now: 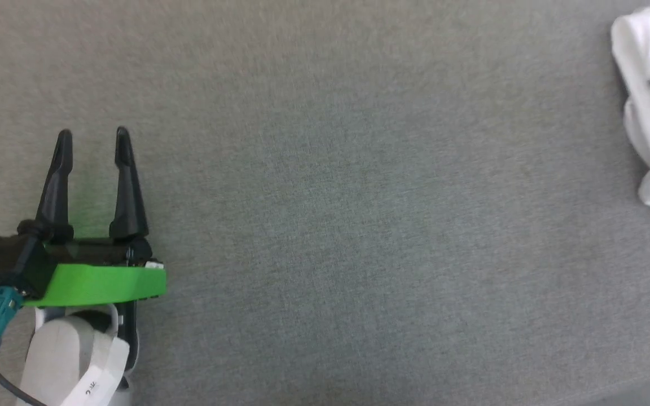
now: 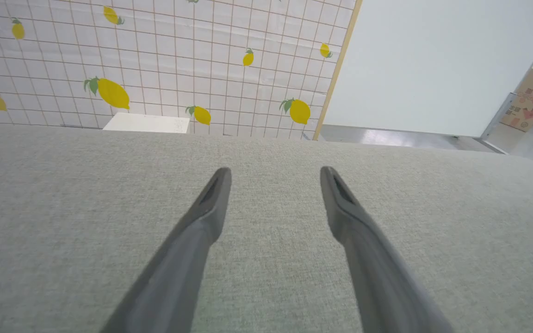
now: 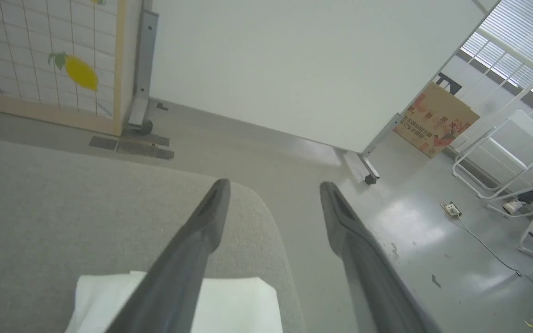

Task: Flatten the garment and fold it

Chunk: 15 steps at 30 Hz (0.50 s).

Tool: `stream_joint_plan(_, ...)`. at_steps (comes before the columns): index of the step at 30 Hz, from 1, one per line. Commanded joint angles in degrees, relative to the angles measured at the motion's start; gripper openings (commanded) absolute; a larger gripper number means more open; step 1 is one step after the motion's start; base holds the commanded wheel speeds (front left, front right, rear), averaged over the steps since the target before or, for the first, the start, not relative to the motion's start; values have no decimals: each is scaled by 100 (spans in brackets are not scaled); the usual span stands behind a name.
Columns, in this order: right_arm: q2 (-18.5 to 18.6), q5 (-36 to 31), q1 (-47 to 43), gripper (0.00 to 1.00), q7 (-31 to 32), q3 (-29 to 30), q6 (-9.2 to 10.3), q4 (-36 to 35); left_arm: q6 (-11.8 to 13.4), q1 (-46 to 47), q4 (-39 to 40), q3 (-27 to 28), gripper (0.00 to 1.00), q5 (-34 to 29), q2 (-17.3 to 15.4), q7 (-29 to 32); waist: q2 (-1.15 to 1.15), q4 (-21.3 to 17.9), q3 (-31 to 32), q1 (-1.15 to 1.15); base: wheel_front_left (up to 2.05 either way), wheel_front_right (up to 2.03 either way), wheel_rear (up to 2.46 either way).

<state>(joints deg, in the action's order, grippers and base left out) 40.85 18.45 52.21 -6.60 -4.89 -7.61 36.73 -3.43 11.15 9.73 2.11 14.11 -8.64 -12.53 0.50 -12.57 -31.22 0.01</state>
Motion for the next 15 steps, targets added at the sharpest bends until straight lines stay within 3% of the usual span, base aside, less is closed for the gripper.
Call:
stream_joint_plan(1, -203, 69, 95, 100, -140, 2, 12, -180, 51, -99, -63, 48, 100, 83, 47, -63, -49, 158, 834, -1, 0, 0, 0)
stream_joint_plan(7, -1200, 62, -215, 100, -479, 156, 12, -972, 209, -322, -284, 226, 100, 145, 154, -167, -49, 406, 1596, -1, 0, 0, 0)
stream_joint_plan(15, -2774, -413, -1371, 100, -620, 679, 12, -2083, 442, -606, -555, 408, 100, 198, 237, -193, -49, 806, 2329, -1, 0, 0, 0)
